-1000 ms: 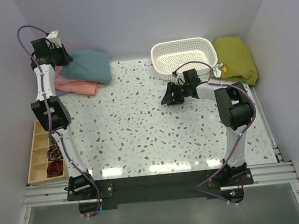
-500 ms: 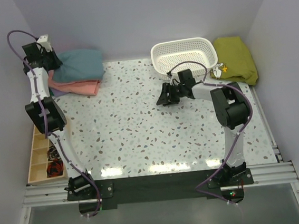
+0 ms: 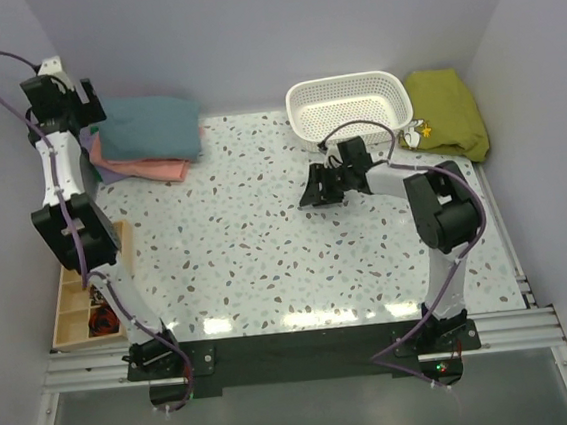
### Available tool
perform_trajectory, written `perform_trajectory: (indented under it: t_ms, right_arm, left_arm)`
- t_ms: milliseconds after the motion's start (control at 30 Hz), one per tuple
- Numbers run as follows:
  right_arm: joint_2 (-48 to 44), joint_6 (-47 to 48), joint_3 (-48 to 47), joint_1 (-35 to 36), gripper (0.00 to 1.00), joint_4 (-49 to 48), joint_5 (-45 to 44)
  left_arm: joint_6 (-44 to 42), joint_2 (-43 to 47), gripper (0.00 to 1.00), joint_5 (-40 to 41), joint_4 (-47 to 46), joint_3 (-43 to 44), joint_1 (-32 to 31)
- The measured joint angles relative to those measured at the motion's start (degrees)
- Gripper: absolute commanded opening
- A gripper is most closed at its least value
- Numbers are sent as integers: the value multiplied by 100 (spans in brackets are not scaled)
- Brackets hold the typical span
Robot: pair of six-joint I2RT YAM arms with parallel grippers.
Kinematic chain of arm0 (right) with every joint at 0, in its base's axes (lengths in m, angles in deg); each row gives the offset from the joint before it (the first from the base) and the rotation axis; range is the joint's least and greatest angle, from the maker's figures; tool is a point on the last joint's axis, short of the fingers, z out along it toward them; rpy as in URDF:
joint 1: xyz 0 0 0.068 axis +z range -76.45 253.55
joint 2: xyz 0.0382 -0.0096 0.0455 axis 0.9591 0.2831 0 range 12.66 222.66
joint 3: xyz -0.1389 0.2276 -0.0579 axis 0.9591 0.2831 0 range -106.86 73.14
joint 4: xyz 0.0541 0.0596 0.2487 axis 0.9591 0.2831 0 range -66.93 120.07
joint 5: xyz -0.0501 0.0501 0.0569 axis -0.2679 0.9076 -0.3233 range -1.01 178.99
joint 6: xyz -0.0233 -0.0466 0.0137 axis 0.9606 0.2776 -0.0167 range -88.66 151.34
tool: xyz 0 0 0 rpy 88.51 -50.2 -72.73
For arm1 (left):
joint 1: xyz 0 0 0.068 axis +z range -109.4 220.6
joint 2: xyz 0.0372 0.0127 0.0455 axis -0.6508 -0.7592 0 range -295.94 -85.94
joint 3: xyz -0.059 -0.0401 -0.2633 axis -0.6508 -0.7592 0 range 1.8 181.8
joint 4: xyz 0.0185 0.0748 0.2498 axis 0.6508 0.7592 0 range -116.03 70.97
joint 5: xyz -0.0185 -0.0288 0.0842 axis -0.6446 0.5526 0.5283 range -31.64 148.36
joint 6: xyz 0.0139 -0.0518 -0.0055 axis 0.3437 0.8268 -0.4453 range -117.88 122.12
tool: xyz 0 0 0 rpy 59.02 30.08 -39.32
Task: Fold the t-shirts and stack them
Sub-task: Put the neatly folded tshirt into the corner of the board with the left arm
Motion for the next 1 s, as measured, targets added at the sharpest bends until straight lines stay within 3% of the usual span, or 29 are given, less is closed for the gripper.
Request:
perform_trajectory:
  t_ms: [100, 233, 400, 433, 600, 767, 1000]
  right_arm:
    - [-299, 83, 236, 50, 57, 188, -326]
    - [-964, 216, 675, 151, 75, 520, -957]
    - [-2446, 417, 1209, 387, 87, 704, -1932]
    - [-2815, 457, 1314, 466, 99, 699, -2127]
    - [-4583, 579, 1998, 704, 99, 586, -2848]
    - [-5615, 573, 2973, 704, 99, 599, -3499]
    - [-6087, 605, 3814, 708, 99, 476, -4395]
  left_arm:
    - [120, 765, 100, 31, -83, -254, -175]
    - [214, 2153, 100, 184, -380, -1045, -942]
    - [741, 4232, 100, -289, -1491, -3397, -2330]
    - [863, 4649, 100, -424, -1792, -4009, -2516]
    - [1355, 6122, 100, -737, -2476, -6242, -3051]
    - [1591, 7545, 100, -651, -2629, -7949, -3185]
    - [1843, 8389, 100, -227, -2817, -8861, -3250]
